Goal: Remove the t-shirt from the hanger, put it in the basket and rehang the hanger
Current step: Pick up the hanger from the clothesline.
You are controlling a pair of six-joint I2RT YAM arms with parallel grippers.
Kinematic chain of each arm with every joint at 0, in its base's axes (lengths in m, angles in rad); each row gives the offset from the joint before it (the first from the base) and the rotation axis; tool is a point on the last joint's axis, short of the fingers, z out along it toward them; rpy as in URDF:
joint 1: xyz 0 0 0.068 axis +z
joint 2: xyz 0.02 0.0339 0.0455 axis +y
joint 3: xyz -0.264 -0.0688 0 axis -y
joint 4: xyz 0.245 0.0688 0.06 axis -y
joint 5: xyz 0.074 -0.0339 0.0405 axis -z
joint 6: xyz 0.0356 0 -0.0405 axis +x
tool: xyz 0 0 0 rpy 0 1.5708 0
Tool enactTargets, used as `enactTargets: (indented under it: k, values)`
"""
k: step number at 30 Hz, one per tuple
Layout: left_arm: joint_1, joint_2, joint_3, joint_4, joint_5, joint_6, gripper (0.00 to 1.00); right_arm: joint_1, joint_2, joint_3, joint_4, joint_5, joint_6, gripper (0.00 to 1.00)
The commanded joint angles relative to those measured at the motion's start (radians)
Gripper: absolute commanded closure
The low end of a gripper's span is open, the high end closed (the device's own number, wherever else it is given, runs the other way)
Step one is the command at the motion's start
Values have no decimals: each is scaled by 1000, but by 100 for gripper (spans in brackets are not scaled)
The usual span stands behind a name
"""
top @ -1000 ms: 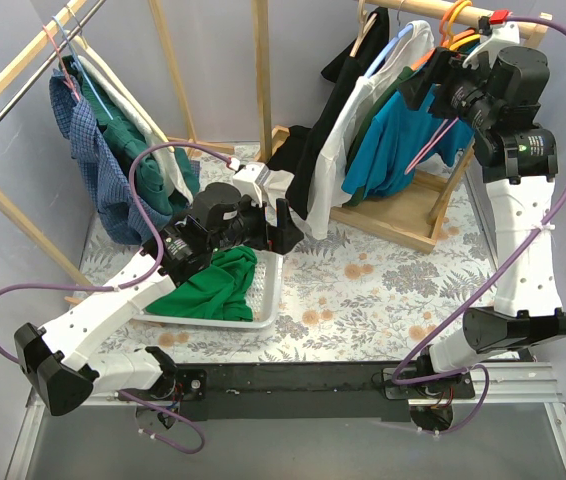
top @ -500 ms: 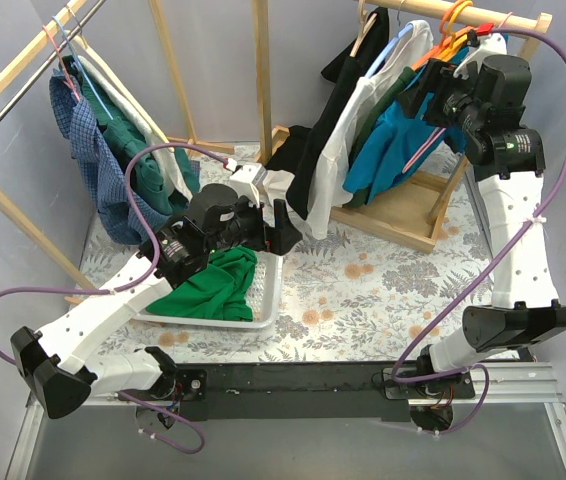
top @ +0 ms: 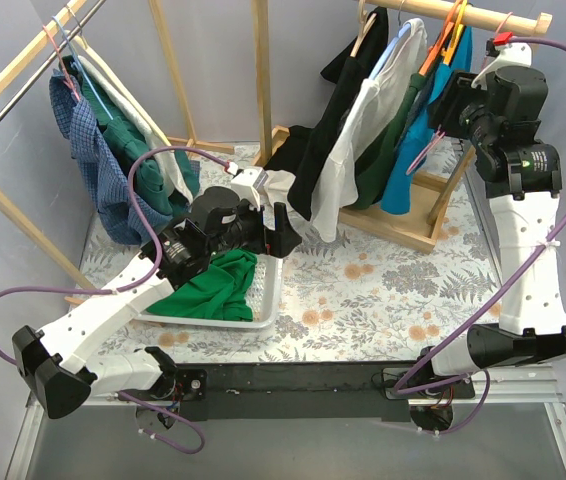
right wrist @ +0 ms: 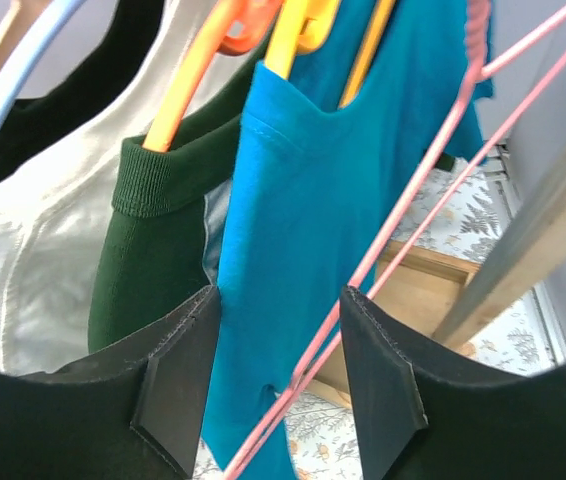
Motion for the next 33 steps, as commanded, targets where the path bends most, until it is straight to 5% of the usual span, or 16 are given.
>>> enactTargets:
  k: [1,8,21,33]
  values:
    - [-2,-33,-14,9,9,-5,2,-7,-34,38,-15,70,-40,42]
    - [-2,-29,-2,9,12,-3,2,-6,-38,49,25,-48,-28,31]
    - [-2,-35,-13,9,7,-6,2,6,-17,9,107,-211,14,29]
    - [-2,-47,-37,9,6,-10,2,99,41,-12,128,-131,12,24]
